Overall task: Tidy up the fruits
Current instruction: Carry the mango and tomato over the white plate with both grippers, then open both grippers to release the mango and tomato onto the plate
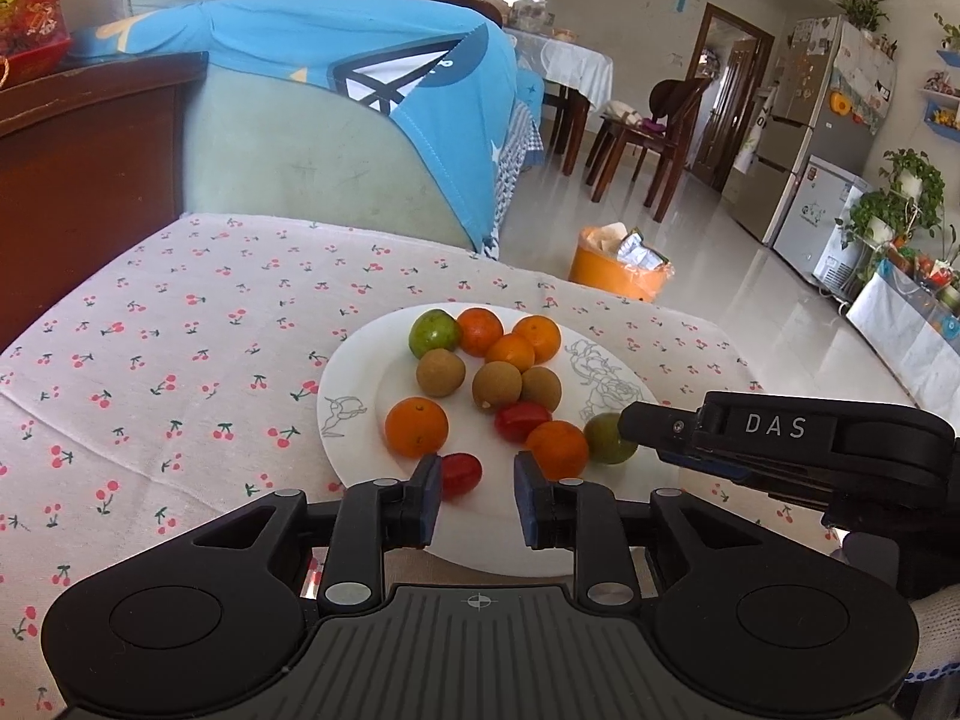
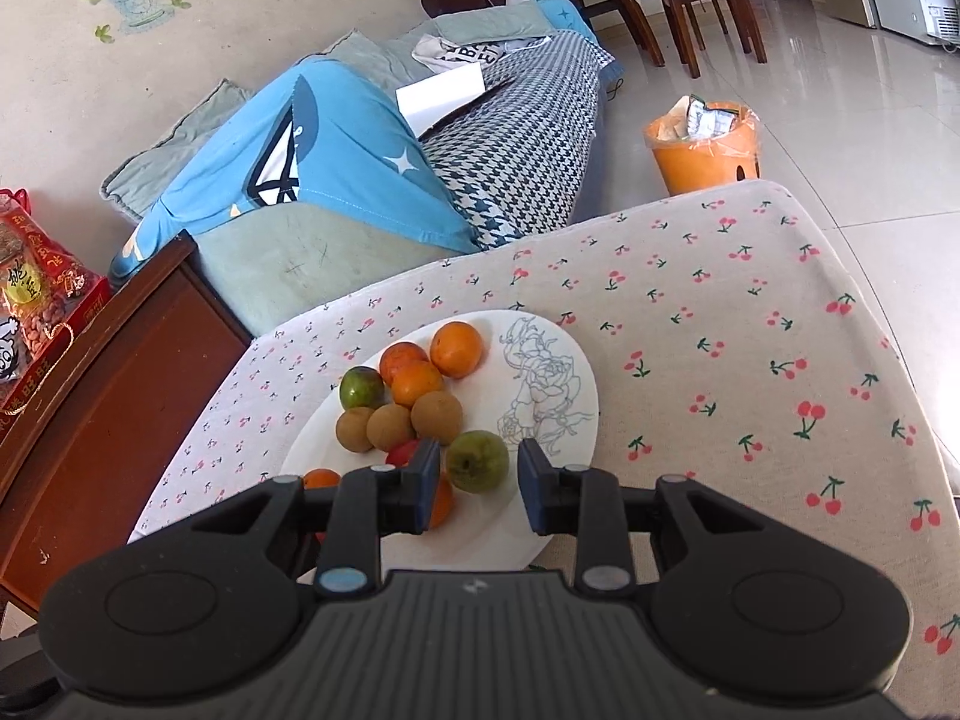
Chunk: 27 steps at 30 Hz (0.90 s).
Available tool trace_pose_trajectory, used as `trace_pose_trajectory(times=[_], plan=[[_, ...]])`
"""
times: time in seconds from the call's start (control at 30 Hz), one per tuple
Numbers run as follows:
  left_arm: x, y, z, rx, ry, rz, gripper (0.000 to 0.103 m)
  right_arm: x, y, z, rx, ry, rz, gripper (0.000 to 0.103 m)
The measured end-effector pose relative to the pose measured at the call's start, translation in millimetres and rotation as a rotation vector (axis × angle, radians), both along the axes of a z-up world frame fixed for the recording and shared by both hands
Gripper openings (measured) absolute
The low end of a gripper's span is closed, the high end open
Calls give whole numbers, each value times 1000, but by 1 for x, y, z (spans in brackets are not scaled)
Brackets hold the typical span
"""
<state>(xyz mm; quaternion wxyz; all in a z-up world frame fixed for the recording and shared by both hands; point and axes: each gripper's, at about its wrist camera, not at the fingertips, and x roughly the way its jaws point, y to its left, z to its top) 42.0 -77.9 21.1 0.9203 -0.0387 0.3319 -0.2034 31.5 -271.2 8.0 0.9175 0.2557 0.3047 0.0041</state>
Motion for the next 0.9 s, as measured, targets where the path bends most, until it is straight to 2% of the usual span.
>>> trace_pose_trajectory(times=[0.07,0.17,0.2,0.27,0.4,0.43,0.5,0.57,0.67,0.8,0.9], plan=[[-2,1,5,15,-6,-1,31,-1,0,3,3,2,3,30],[-2,3,11,22,8,5,42,-3,1,9,1,11,11,31],[-2,4,13,27,16,4,49,-3,1,11,-3,19,15,31],[-3,5,19,41,22,-7,52,-3,1,15,-16,45,15,32],[-4,6,29,91,52,-23,67,-2,-2,25,-12,86,28,41],[-5,7,31,101,55,-27,68,-2,-2,27,-10,105,34,44],[-7,8,35,108,67,-34,71,-3,0,31,-19,128,64,44],[-6,11,38,114,99,-18,78,-4,4,35,-38,154,88,45],[-4,16,38,118,140,0,80,-6,7,39,-61,203,126,52],[5,20,34,135,215,58,84,-7,7,40,-111,264,142,73],[10,19,33,161,237,72,84,-6,5,36,-123,278,136,73]])
